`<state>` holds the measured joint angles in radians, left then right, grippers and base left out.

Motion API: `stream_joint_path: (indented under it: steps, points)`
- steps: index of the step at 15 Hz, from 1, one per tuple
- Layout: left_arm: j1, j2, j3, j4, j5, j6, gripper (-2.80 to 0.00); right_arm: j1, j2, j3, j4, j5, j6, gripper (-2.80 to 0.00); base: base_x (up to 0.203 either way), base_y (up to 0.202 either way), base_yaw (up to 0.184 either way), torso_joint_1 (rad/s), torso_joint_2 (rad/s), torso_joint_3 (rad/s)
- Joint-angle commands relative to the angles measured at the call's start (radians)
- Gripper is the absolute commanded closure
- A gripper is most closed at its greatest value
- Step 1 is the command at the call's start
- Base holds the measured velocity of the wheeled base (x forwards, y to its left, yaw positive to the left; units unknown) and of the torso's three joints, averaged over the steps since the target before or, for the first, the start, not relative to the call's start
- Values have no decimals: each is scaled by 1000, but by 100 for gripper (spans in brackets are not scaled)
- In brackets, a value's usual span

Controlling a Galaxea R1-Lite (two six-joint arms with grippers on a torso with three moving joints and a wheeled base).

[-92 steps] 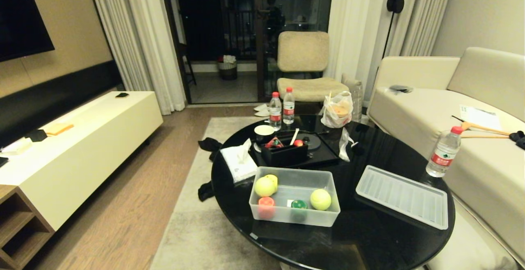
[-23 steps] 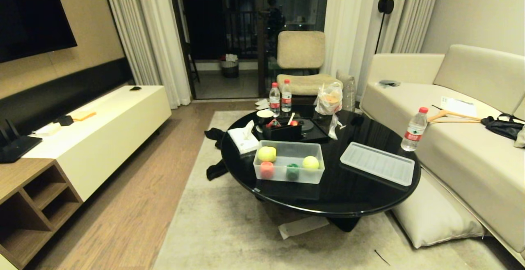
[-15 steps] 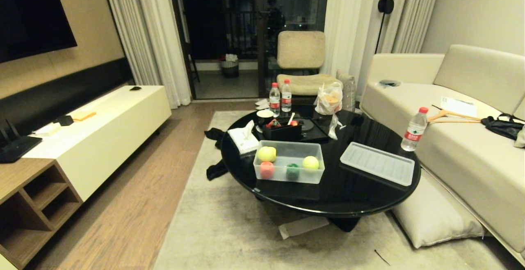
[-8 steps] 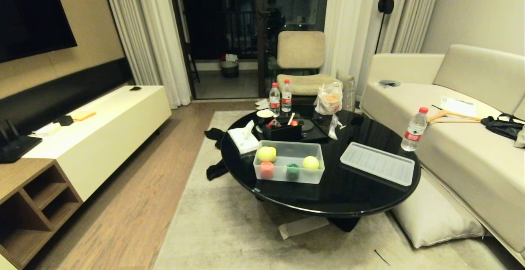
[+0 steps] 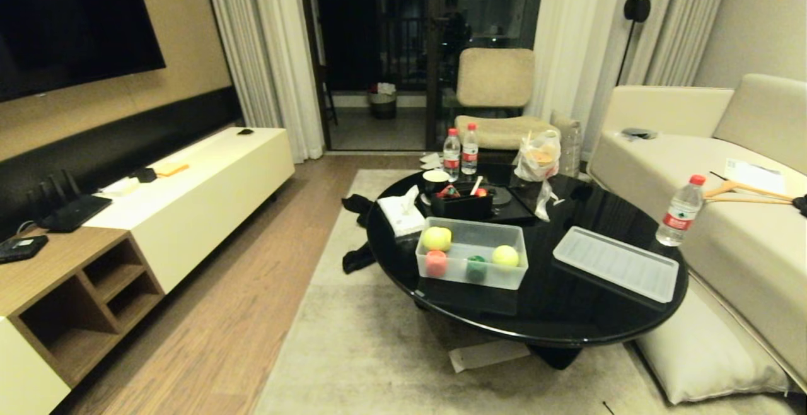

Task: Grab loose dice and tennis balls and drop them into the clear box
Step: Pick up toys out of the box

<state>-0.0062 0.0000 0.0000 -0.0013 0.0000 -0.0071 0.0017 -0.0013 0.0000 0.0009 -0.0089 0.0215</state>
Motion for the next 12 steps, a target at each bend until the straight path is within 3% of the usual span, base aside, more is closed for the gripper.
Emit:
stream_joint_path:
  steps: [1, 7, 12]
  points:
    - [0, 2, 2, 0, 0, -1, 0, 0, 1, 0, -1, 0, 0, 0, 3, -4, 161, -2, 2, 2]
    - [0, 2, 2, 0, 0, -1, 0, 0, 1, 0, -1, 0, 0, 0, -7, -12, 178, 4, 1, 2]
    - [0, 2, 2, 0, 0, 1, 0, 0, 1, 1, -2, 0, 0, 0, 11, 2, 86, 1, 2, 1]
